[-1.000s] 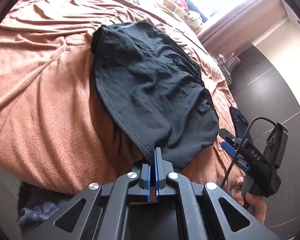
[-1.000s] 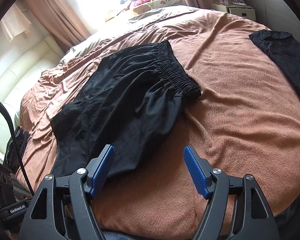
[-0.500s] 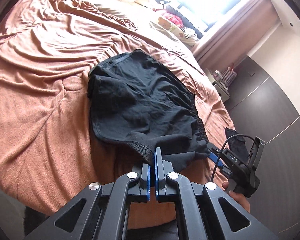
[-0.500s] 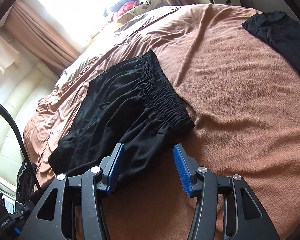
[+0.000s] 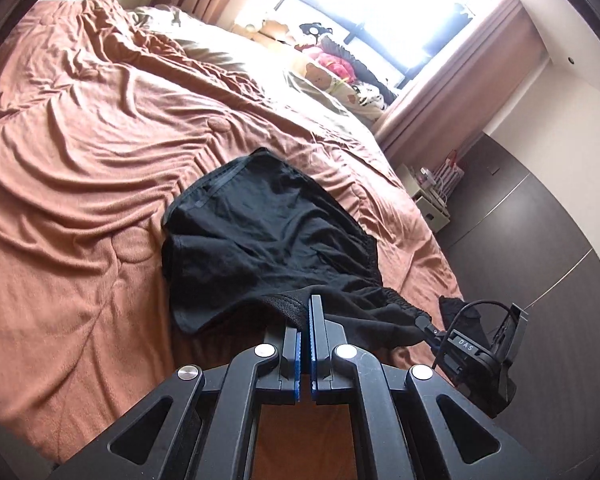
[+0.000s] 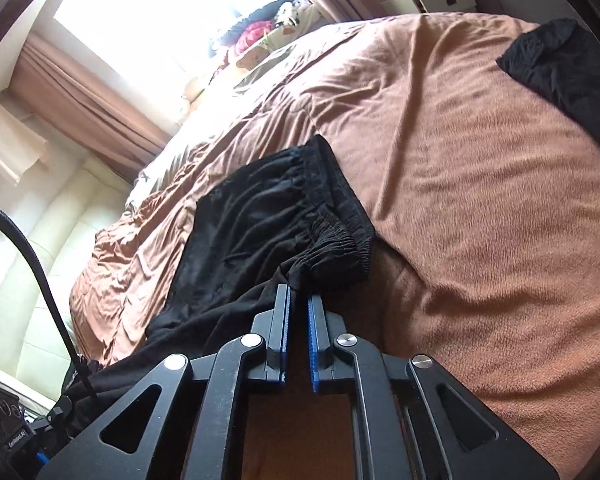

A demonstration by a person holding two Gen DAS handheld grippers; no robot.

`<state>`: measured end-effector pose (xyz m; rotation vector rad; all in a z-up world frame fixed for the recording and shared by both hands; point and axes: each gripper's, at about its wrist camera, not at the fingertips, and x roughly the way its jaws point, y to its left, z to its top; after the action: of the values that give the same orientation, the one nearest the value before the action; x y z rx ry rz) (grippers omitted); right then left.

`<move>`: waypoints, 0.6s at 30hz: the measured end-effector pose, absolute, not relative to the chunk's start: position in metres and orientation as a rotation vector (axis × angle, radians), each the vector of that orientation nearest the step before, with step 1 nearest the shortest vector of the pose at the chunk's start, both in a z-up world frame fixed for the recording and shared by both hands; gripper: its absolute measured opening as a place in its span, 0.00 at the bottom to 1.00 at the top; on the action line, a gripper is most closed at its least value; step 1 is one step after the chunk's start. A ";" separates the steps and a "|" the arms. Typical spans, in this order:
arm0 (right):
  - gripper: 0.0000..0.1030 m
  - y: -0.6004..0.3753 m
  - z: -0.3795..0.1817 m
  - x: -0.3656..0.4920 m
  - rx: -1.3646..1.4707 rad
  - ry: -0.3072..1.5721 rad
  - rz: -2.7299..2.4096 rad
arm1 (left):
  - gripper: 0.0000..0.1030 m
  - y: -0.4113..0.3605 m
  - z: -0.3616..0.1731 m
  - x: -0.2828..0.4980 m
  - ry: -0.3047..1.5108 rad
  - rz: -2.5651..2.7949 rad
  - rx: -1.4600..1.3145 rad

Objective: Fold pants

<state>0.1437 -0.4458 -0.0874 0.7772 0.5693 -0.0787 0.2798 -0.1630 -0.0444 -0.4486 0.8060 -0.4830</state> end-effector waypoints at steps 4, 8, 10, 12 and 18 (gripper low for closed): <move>0.04 -0.448 -0.070 0.154 0.774 0.538 -0.083 | 0.03 -0.168 -0.025 0.305 0.777 -0.488 -0.433; 0.04 -0.445 -0.063 0.170 0.772 0.526 -0.086 | 0.03 -0.174 -0.007 0.334 0.753 -0.493 -0.420; 0.04 -0.445 -0.059 0.181 0.769 0.522 -0.088 | 0.03 -0.176 -0.001 0.353 0.755 -0.496 -0.418; 0.04 -0.445 -0.056 0.191 0.763 0.521 -0.093 | 0.03 -0.180 0.002 0.372 0.758 -0.499 -0.409; 0.04 -0.447 -0.050 0.236 0.731 0.549 -0.098 | 0.03 -0.186 -0.004 0.428 0.798 -0.483 -0.389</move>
<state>0.2356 -0.4468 -0.0502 0.7309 0.5491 -0.0979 0.4285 -0.1859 -0.0042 -0.3892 0.7977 -0.4830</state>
